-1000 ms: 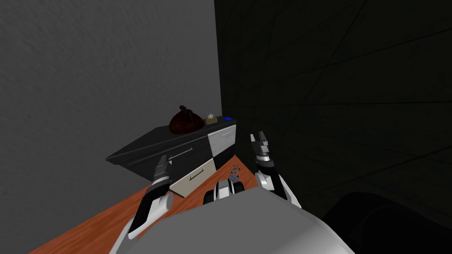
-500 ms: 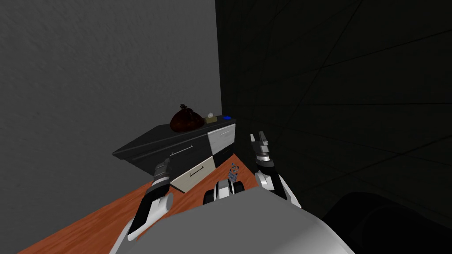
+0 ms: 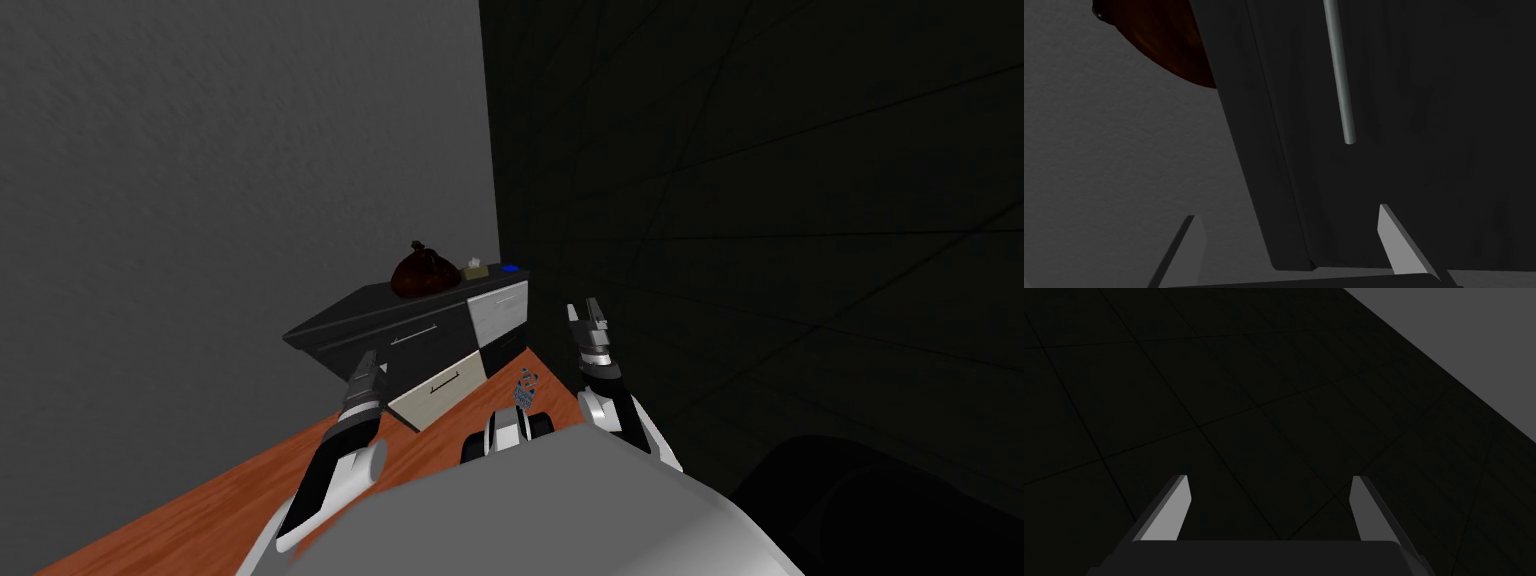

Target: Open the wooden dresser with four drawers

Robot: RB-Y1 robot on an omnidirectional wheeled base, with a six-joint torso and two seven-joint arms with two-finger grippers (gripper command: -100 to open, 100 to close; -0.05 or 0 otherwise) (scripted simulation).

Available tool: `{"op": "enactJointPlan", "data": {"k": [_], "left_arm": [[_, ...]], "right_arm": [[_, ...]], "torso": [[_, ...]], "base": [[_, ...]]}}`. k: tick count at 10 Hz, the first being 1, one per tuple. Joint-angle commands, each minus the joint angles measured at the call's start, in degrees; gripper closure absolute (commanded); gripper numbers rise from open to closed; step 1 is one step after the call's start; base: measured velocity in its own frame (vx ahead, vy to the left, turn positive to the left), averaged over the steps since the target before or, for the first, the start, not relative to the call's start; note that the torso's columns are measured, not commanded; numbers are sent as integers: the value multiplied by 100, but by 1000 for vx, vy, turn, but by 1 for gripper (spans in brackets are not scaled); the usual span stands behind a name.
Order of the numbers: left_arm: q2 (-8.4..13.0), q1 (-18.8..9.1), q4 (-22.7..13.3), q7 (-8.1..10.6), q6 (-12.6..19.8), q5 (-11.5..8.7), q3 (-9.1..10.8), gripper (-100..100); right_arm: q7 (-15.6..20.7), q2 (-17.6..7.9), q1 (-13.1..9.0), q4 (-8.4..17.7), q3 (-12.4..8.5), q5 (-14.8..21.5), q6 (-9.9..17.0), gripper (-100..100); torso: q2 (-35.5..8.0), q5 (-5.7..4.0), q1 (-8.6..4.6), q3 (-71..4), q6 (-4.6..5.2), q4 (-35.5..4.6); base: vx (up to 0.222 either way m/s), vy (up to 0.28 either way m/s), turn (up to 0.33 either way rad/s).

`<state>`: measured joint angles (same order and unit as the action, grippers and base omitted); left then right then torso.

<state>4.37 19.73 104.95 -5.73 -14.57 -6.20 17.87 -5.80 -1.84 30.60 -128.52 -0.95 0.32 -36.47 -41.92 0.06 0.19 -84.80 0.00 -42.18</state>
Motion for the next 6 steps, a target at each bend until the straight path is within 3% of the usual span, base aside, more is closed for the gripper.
{"op": "enactJointPlan", "data": {"k": [1, 4, 6], "left_arm": [[256, -6, 2, 6, 29, -9, 17, -100], [305, -85, -105, 24, 182, -41, 89, -100], [-30, -120, -176, 33, 241, -50, 109, -100]], "right_arm": [[0, 0, 0, 0, 0, 0, 0, 0], [0, -1, 2, 0, -1, 0, 0, 0], [0, 0, 2, 0, 0, 0, 0, 0]], "torso": [[-14, -3, -11, 9, 0, -4], [-18, -4, -11, 13, 0, -6], [-27, -7, -24, 18, 1, -8]], "base": [[61, 20, 5], [138, 50, 13], [131, 37, -19]]}}
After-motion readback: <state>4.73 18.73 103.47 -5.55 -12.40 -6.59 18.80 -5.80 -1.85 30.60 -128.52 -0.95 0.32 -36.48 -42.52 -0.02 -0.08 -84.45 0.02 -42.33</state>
